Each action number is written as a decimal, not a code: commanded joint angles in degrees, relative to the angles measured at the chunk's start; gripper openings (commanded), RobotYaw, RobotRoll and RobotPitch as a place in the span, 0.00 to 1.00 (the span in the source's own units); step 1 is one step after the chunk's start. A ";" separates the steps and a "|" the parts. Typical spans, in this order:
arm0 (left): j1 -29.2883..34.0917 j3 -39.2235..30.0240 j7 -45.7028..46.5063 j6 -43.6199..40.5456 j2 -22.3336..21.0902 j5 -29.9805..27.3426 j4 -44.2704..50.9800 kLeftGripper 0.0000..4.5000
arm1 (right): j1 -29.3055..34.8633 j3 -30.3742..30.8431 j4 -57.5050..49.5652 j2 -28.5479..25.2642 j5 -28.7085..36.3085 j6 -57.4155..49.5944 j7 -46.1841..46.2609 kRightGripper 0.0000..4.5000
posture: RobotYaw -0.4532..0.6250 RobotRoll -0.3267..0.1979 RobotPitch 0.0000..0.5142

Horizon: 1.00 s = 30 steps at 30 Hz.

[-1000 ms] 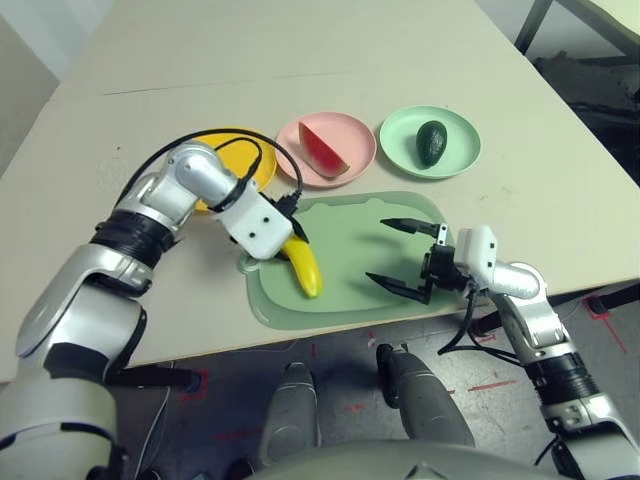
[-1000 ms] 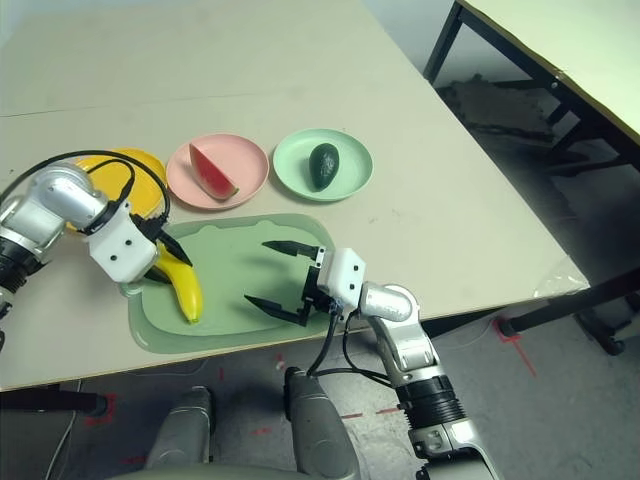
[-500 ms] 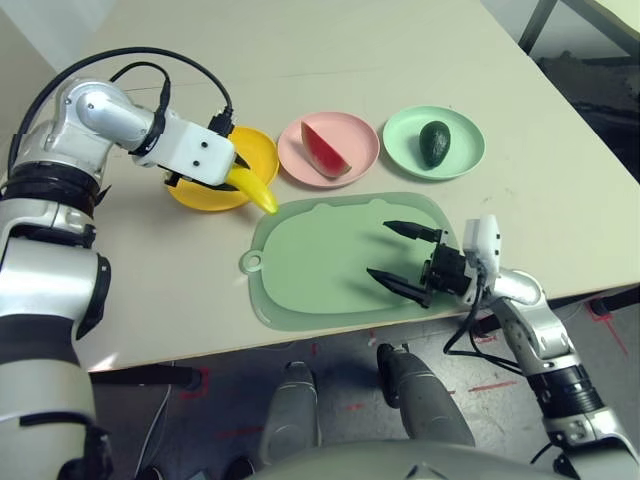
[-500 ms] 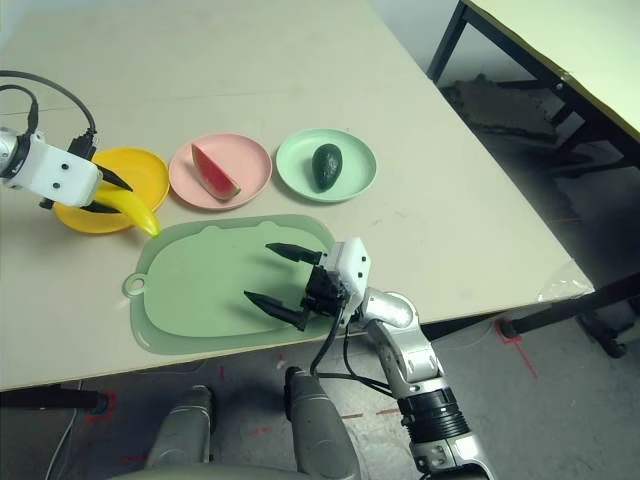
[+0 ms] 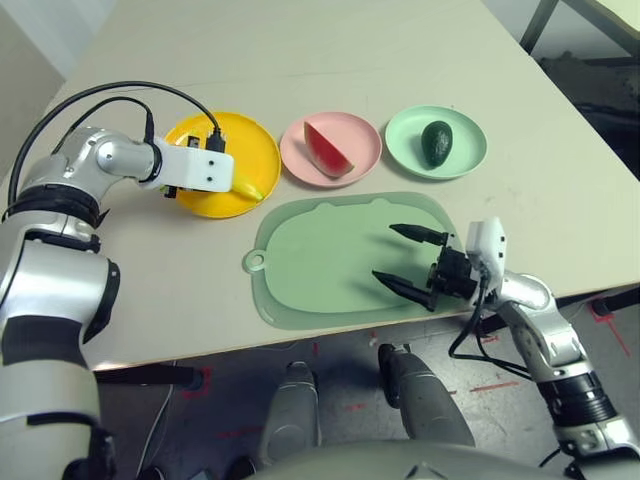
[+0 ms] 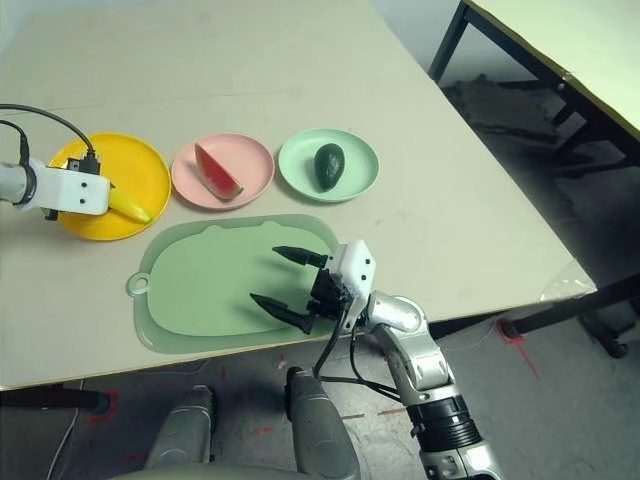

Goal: Place the fruits into color-matched plates.

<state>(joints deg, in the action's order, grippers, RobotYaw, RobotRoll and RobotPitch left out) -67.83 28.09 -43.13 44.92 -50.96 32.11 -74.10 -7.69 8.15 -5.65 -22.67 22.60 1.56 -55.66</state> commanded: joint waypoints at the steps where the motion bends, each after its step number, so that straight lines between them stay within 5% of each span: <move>1: 0.51 0.53 1.68 -1.44 0.26 2.06 -1.30 0.35 | 0.97 0.54 -1.37 0.06 -0.57 -0.66 0.57 1.00 | 0.29 0.62 0.40; 5: 1.00 0.09 2.67 -1.68 0.52 2.38 -1.46 0.35 | 1.08 0.58 -1.64 -0.02 -0.59 -0.82 0.74 1.00 | 0.29 0.62 0.40; 14: 1.68 -0.48 4.09 -1.18 0.47 2.18 -1.43 0.99 | 0.19 0.10 -0.28 -0.53 -0.50 -0.75 0.39 1.00 | 0.30 0.62 0.41; 20: 1.91 -2.46 4.10 0.63 -0.46 0.27 -1.02 0.99 | 0.19 -0.65 0.62 0.20 -0.34 -0.57 1.63 1.00 | 0.31 0.62 0.42; 24: 3.53 -9.25 0.26 0.91 -0.16 -7.45 -0.34 0.99 | 0.00 -2.79 2.89 0.28 -0.75 0.55 3.51 1.00 | 0.31 0.62 0.42; 26: 5.63 -17.07 -4.70 -1.78 1.40 -17.04 0.91 0.99 | -0.98 -5.24 5.20 0.08 -1.15 1.62 5.35 1.00 | 0.31 0.62 0.43; 28: 7.52 -30.26 -9.37 -12.85 6.18 -33.54 5.03 0.99 | -2.79 -8.41 8.61 -0.36 -1.65 3.10 7.68 1.00 | 0.33 0.62 0.43; 30: 10.71 -36.81 -10.97 -22.13 8.91 -42.30 12.82 0.99 | -4.48 -10.61 11.34 -0.54 -1.86 4.03 9.33 1.00 | 0.33 0.62 0.44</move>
<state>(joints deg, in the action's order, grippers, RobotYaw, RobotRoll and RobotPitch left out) -59.13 -4.22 -52.08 29.94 -42.70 -2.53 -66.29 -12.14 -0.48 3.58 -22.81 21.45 4.25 -47.67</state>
